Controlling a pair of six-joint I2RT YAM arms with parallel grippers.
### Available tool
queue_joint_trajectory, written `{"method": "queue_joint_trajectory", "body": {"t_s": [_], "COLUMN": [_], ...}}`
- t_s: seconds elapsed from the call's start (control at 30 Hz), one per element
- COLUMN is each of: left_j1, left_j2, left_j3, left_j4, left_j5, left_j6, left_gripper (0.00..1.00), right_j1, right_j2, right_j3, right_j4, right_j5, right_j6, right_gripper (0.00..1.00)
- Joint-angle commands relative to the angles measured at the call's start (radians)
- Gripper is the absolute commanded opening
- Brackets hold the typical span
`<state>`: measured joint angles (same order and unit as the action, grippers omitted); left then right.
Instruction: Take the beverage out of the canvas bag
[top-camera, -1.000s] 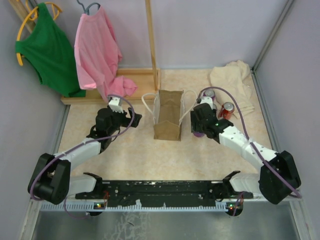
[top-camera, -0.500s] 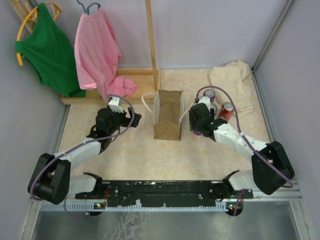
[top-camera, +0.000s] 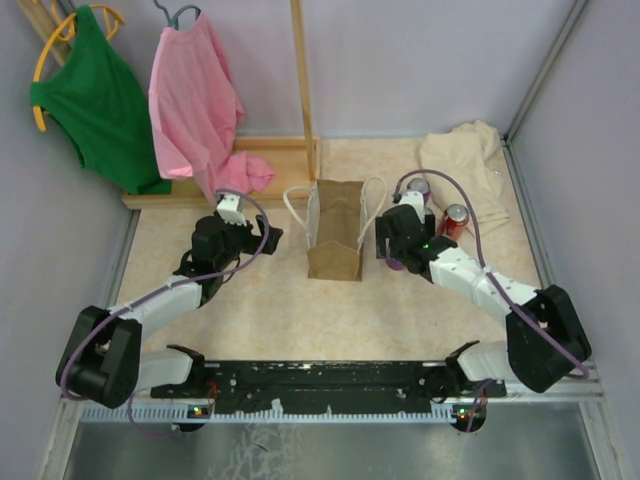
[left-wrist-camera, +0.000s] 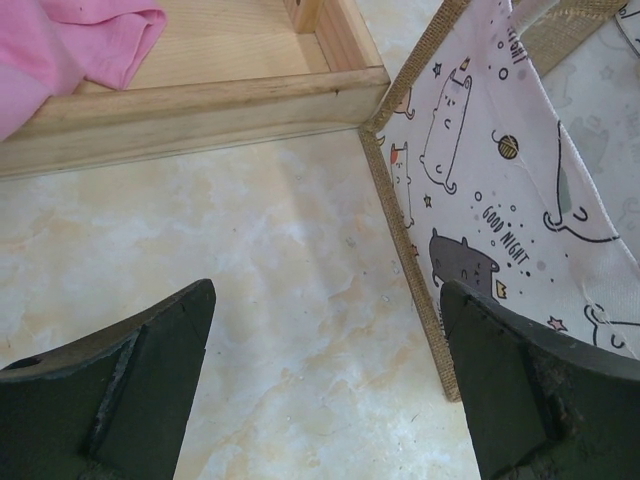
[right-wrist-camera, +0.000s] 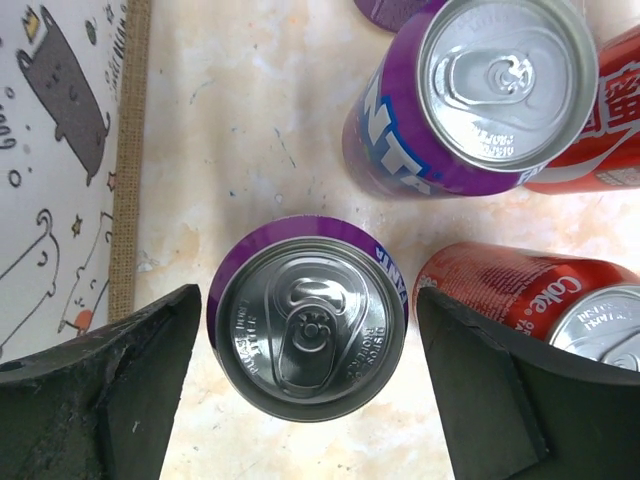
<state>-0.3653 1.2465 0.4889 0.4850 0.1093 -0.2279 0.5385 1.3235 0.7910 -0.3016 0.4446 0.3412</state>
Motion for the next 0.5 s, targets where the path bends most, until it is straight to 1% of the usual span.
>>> {"method": "queue_joint_trajectory", "body": {"t_s": [0.0,0.17,0.23,0.33,0.4,0.47], "left_j1": [-0.009,-0.008,-0.008,-0.008,-0.010,-0.011], "left_j2": [-0.010,-0.039,-0.048,-0.061,-0.070,-0.079], "left_j3": [0.006,0.003,0.003,-0.001,-0.002,-0.003], "left_j4": [0.009,0.012,0.012,0.013,0.015,0.013], "left_j5": [-0.009,-0.012,-0.018,-0.021,-0.023,-0.032], "left_j6": [0.009,0.017,0.018,0.019,0.018,0.017], "left_gripper": [1.00,1.00,1.00,1.00,1.00,1.00], "right_j1": [-0.009,-0.009,-0.009,-0.021,-0.075,-0.175], "right_j2": [-0.067,-0.130,-0.165,-0.216,-0.241,-0.262], "right_j3": [0.073,0.134,0.163,0.202,0.223,0.232], "right_j4": [0.014,-0.037,-0.049,-0.054,-0.049,-0.038], "right_j5": [0.027,0.086,0.137,0.236,0.244,0.174], "right_j6": [-0.007,-0.015,-0.033,-0.065,-0.070,-0.060], "right_gripper": [0.90,0.92,0.93,0.98,0.99,0.99]}}
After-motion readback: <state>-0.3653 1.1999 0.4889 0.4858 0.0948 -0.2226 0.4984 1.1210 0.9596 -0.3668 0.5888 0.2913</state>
